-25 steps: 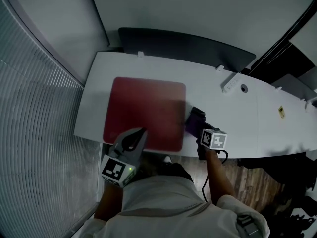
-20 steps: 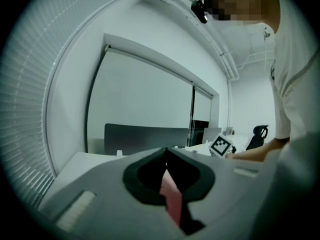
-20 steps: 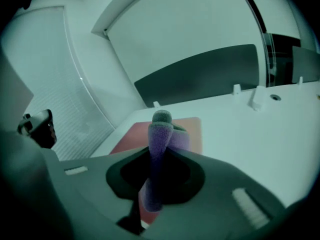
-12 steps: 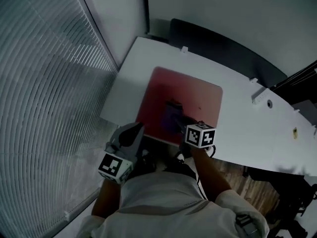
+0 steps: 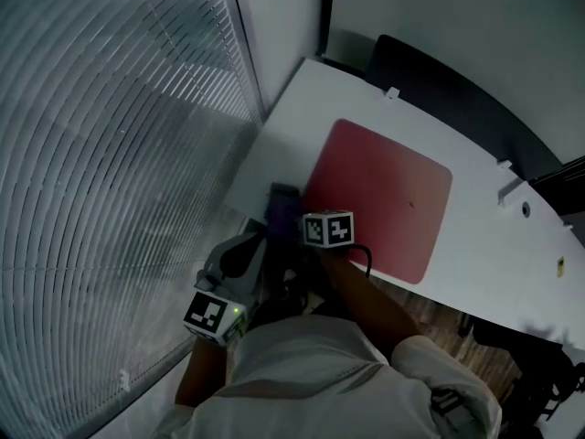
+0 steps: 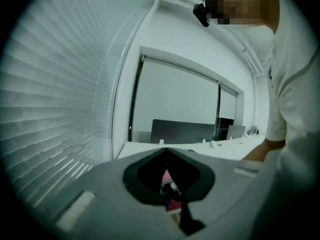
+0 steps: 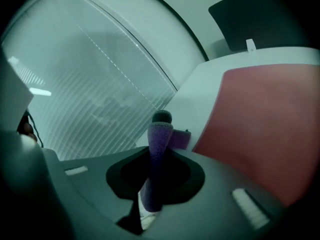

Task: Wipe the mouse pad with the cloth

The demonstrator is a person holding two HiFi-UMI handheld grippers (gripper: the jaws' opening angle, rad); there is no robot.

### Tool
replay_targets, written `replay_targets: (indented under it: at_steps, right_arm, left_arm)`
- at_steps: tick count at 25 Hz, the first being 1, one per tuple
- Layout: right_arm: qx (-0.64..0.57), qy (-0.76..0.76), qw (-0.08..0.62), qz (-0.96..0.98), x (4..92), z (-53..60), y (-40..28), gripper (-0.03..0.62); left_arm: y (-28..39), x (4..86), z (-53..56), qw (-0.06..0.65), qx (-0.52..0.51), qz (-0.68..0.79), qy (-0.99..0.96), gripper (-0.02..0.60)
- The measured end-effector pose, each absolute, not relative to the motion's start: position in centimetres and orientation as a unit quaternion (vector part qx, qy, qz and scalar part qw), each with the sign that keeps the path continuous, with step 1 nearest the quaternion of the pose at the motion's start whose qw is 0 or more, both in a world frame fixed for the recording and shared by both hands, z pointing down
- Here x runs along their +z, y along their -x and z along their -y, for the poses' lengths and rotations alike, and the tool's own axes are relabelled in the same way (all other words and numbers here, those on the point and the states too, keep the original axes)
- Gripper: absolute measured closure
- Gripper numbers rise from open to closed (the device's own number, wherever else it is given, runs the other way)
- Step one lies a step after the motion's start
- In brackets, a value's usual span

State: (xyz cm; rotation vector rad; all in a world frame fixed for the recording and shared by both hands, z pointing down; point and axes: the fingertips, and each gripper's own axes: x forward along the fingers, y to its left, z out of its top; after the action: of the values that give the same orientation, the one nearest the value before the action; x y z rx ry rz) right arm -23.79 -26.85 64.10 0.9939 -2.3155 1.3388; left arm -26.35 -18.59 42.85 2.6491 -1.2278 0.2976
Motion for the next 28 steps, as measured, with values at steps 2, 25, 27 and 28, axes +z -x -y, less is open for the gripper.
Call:
replay_targets:
  at_steps: [2, 25, 27, 28]
  right_arm:
    - [0.468, -0.361, 0.165, 0.790, 65.8, 26.8, 22.8, 0.545]
    - [0.482, -0.492, 0.185, 0.701, 70.8, 14.6, -7.8, 0.543]
    - [0.481, -0.499, 0.187, 0.696, 70.9, 13.4, -10.6, 0.543]
    - [0.481, -0.502, 0.187, 0.694, 70.9, 12.8, -12.0, 0.543]
  left_arm:
    - [26.5, 43.1, 18.6, 0.108, 0.098, 0.414, -0.898, 0.580]
    - [4.9, 43.0, 12.7, 0.090, 0.091, 0.314, -0.941, 0.580]
    - [2.8, 43.1, 11.8, 0.084, 0.090, 0.309, -0.943, 0.578]
    - [1.7, 43.1, 11.5, 0.084, 0.088, 0.307, -0.944, 0.578]
